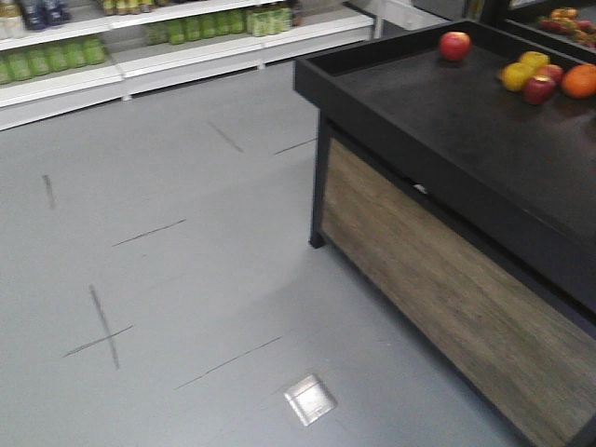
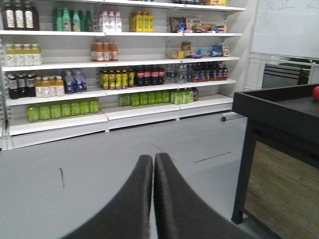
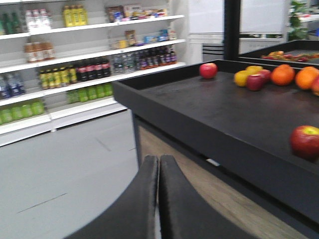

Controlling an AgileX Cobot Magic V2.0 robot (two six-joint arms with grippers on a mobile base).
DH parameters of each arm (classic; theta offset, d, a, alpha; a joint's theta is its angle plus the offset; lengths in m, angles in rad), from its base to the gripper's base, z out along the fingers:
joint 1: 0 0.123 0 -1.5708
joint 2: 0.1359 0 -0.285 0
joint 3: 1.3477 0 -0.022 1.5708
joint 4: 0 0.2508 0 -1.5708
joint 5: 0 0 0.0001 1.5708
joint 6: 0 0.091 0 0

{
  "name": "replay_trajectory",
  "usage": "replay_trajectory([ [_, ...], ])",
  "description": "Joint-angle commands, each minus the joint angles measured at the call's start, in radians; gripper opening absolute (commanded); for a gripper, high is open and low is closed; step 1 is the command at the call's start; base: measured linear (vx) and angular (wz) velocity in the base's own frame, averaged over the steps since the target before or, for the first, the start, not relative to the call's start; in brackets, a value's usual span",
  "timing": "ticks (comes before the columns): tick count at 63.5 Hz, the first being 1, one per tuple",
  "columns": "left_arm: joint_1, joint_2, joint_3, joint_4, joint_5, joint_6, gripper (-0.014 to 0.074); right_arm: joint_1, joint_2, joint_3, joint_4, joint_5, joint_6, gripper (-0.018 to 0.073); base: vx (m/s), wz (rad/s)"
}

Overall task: Pick three apples into basket with both arms
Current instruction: 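Drive up to the fruit table holding the light-blue basket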

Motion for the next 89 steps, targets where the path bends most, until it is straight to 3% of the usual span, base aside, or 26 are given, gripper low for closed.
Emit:
replay_trajectory([
  [1,0.001,-0.014,-0.022,-0.001,-0.078,-0.002,-0.0008,-0.005,-0.011,0.004,-0.011,-0.069,-0.003,-0.0005,0.11,-0.47],
  [89,0.001,-0.014,-0.022,-0.001,-0.078,-0.002,-0.0008,-0.005,-0.011,0.004,-0.011,-0.069,-0.003,-0.0005,0.05,-0.49],
])
